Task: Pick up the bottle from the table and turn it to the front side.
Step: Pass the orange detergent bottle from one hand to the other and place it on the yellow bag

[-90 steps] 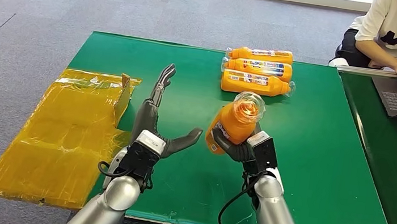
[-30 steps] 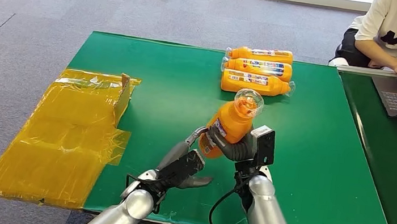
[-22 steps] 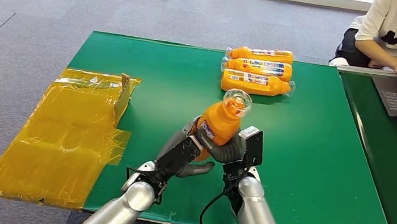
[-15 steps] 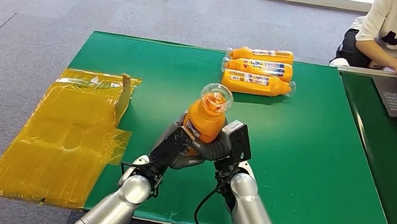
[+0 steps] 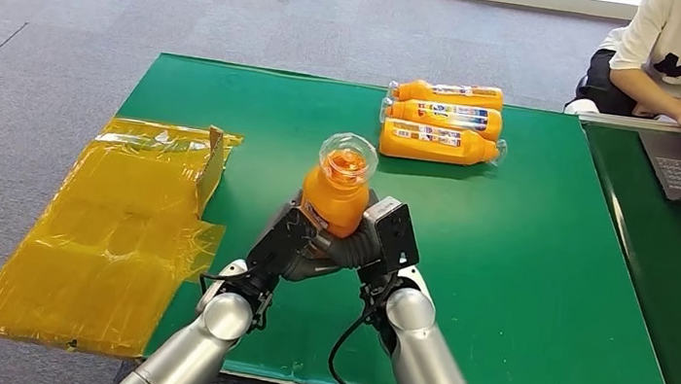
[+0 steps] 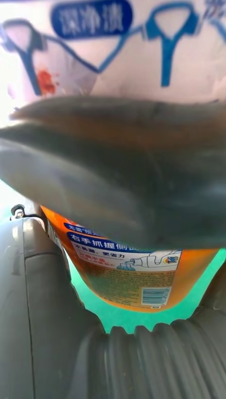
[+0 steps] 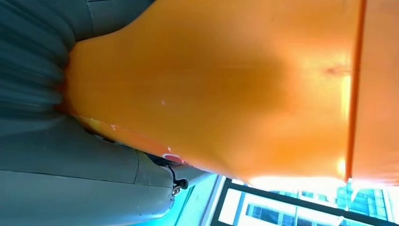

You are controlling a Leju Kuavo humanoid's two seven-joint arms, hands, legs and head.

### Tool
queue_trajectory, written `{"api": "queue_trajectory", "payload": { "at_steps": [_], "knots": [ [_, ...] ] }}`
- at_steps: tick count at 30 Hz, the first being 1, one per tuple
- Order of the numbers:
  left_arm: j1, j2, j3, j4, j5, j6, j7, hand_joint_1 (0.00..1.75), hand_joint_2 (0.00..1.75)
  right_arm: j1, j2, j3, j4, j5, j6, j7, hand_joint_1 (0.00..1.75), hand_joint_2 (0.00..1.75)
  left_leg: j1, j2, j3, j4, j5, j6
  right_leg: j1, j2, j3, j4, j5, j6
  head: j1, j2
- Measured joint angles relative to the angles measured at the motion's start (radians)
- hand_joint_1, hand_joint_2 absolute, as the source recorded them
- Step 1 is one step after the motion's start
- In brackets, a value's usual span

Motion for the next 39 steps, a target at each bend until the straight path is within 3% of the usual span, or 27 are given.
{"api": "queue_trajectory", "payload": {
  "at_steps": [17, 18, 21, 22, 39],
  "knots": [
    [-0.069, -0.034, 0.040, 0.154, 0.005, -0.005, -0.021, 0.00, 1.75, -0.049, -0.015, 0.069, 0.039, -0.145, -0.026, -0.004, 1.75, 1.75, 0.000, -0.001, -0.001, 0.000, 0.001, 0.000, 0.000, -0.001, 0.000, 0.000, 0.000, 0.000, 0.000, 0.000],
    [-0.074, -0.036, 0.040, 0.164, 0.003, -0.006, -0.021, 0.27, 1.75, -0.050, -0.017, 0.071, 0.040, -0.147, -0.027, -0.004, 1.75, 1.75, 0.000, -0.002, -0.001, 0.000, 0.001, 0.000, 0.000, -0.002, 0.000, 0.000, 0.000, 0.000, 0.000, 0.000],
    [-0.086, -0.043, 0.040, 0.190, -0.003, -0.010, -0.022, 1.58, 1.75, -0.056, -0.024, 0.078, 0.045, -0.152, -0.031, -0.006, 1.75, 1.75, 0.000, -0.002, -0.001, 0.000, 0.001, 0.000, 0.000, -0.002, 0.000, 0.000, 0.000, 0.000, 0.000, 0.000],
    [-0.090, -0.045, 0.040, 0.198, -0.006, -0.011, -0.023, 1.75, 1.75, -0.058, -0.026, 0.081, 0.048, -0.154, -0.034, -0.006, 1.75, 1.75, 0.000, -0.002, -0.001, 0.000, 0.001, 0.000, 0.000, -0.002, 0.000, 0.000, 0.000, 0.000, 0.000, 0.000],
    [-0.126, -0.060, 0.040, 0.272, -0.064, -0.005, -0.040, 1.75, 1.75, -0.063, -0.042, 0.094, 0.060, -0.166, -0.045, -0.014, 1.75, 1.75, 0.000, -0.003, -0.002, 0.000, 0.001, 0.000, 0.000, -0.004, 0.000, 0.000, 0.000, 0.000, 0.000, 0.000]
  ]
}}
